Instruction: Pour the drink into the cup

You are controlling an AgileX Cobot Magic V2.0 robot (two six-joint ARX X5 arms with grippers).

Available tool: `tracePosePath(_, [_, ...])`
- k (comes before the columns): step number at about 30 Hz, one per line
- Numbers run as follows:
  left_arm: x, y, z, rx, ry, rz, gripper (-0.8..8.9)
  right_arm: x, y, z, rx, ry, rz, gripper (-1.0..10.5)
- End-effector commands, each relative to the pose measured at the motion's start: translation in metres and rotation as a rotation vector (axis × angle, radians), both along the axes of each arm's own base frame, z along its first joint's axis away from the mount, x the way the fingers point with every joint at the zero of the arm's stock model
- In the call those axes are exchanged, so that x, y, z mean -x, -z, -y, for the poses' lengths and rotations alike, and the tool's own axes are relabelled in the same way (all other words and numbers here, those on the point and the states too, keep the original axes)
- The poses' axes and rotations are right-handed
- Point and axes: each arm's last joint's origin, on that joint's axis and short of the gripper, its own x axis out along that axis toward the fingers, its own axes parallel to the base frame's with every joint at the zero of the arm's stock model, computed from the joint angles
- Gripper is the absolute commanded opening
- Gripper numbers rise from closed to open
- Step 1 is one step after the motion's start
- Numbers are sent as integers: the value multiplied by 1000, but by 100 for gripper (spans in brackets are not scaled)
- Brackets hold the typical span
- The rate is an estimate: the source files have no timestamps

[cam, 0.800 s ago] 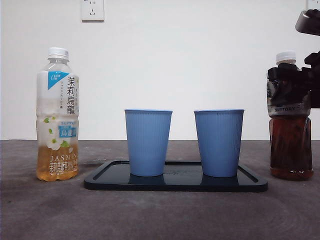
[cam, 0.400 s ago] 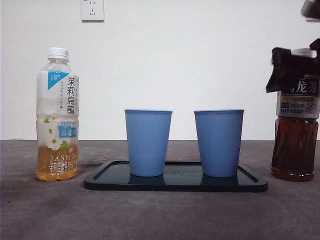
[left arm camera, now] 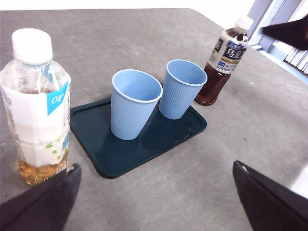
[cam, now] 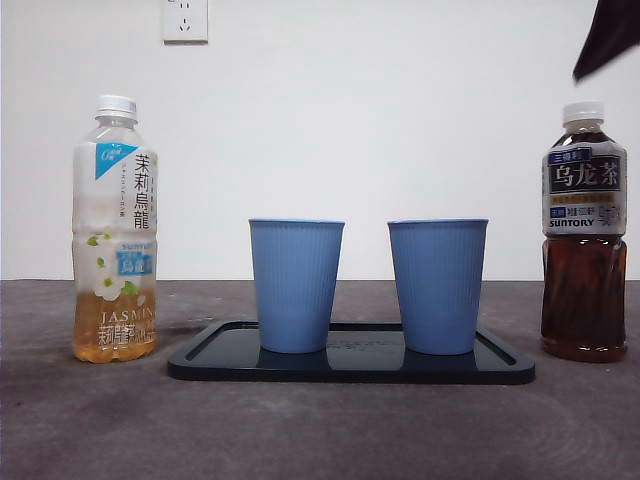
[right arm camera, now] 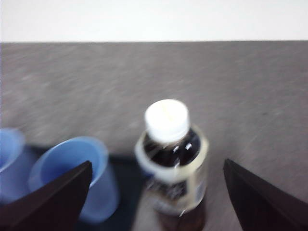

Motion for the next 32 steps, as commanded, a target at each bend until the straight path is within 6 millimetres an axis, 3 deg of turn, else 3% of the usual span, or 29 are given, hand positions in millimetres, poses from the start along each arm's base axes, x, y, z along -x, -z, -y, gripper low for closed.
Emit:
tracePosePath(1, [0,-6,0,-15,10,43,491,18,-14,1,-7,-50,-60,437])
tracePosePath(6, [-1,-5,-1,-91,-26,88,458,47,-30,4,-56,-174,-63,437])
tracePosePath(14, [-9,8,-3,-161,-130,63,468,80,-27,12,-71,-188,-78,436])
tracePosePath(22, [-27,17,1,-144,-152,93,469,86,-29,14,-71,-188,-54,436])
tracePosePath(32, [-68,36,12,-116,-172,50,469,86,-29,14,-61,-192,-49,436])
